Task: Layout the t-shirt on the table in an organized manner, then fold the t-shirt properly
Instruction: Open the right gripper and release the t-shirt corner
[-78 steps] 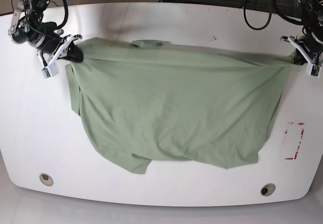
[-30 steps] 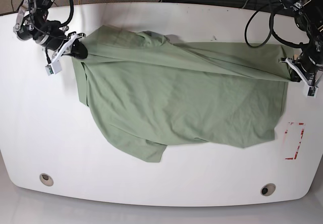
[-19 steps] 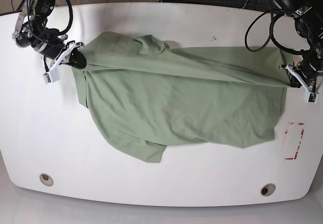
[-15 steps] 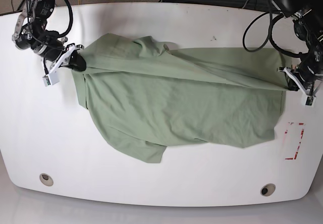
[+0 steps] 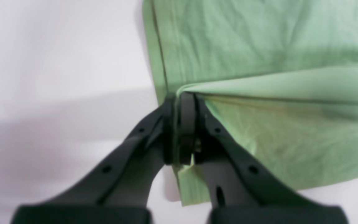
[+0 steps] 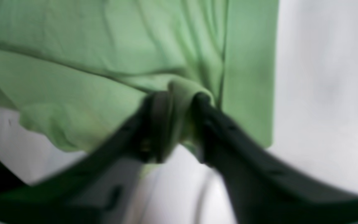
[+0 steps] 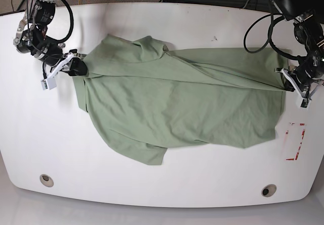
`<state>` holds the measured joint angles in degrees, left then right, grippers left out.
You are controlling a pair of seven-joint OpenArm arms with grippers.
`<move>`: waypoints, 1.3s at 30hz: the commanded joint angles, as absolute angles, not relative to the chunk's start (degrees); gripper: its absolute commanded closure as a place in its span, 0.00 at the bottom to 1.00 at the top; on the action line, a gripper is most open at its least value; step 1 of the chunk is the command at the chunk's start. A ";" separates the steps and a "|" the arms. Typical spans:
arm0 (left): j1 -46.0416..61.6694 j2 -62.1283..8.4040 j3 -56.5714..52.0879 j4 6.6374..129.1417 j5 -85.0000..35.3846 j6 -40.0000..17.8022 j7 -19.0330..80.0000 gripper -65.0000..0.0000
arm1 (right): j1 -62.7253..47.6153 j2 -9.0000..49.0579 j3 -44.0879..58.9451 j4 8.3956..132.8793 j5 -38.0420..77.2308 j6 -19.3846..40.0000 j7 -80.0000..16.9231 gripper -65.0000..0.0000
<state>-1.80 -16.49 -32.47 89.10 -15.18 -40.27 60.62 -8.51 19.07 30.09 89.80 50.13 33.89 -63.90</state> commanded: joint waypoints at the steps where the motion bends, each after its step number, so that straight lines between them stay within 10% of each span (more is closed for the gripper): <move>1: -3.21 -18.51 -31.69 88.75 -15.60 -40.00 59.65 1.00 | -7.78 20.18 30.55 90.68 51.30 34.07 -62.64 0.45; 8: -4.44 -18.86 -30.55 87.34 -15.60 -40.00 59.65 0.98 | -9.80 20.18 31.52 95.52 51.65 34.07 -62.90 0.07; 19: -4.26 -18.86 -30.73 91.56 -15.60 -40.00 59.74 0.40 | -19.82 14.37 34.95 103.60 54.64 34.15 -62.90 0.06; 39: -4.35 -20.18 -34.68 94.90 -15.78 -40.00 59.74 0.37 | -21.49 7.25 31.52 97.89 54.11 34.51 -62.55 0.06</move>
